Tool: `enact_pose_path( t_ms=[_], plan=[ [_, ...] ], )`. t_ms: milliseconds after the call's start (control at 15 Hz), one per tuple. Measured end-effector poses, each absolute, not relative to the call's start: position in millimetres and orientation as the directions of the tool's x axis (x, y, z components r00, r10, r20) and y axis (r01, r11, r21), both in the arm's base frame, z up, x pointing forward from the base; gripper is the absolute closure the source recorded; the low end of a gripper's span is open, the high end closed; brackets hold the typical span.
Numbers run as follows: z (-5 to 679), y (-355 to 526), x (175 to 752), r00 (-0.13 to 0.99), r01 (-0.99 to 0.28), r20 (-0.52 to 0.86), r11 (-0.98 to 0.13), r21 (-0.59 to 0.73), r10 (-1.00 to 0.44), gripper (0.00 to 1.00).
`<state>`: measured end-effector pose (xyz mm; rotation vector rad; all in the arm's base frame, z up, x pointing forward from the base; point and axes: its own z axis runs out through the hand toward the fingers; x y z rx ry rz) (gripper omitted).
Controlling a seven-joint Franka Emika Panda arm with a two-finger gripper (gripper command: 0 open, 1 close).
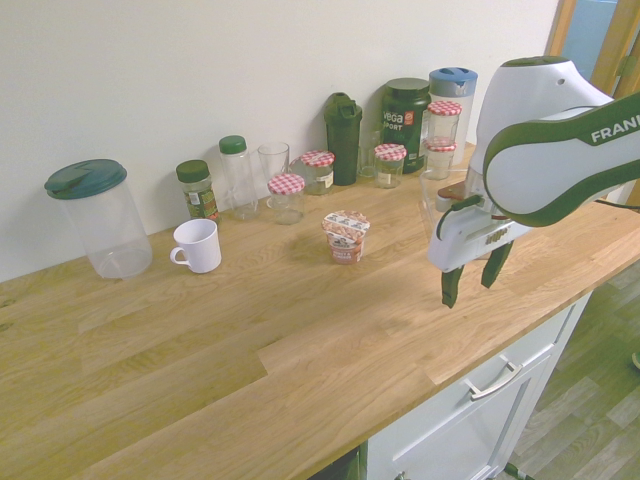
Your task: Put the cereal into the container
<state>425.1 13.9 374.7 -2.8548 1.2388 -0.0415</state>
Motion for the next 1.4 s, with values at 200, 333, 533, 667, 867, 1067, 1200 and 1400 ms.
enact_pose_path(
  t_ms=[200, 333, 533, 667, 867, 1067, 1200, 1400],
  plan=[
    [371, 14, 428, 0.668, -0.742, 0.012, -0.668, -0.048, -0.744, 0.00],
    [368, 20, 443, 0.654, -0.751, 0.033, -0.654, -0.097, -0.756, 0.00],
    [355, 42, 483, 0.638, -0.750, 0.071, -0.640, -0.168, -0.767, 0.00],
    [351, 52, 511, 0.640, -0.739, 0.094, -0.645, -0.196, -0.762, 0.00],
    [363, 54, 548, 0.642, -0.718, 0.149, -0.658, -0.227, -0.752, 0.00],
    [361, 55, 577, 0.644, -0.711, 0.160, -0.662, -0.237, -0.748, 0.00],
    [352, 55, 590, 0.643, -0.713, 0.153, -0.660, -0.237, -0.750, 0.00],
    [347, 56, 607, 0.650, -0.698, 0.135, -0.657, -0.285, -0.748, 0.00]
  ],
)
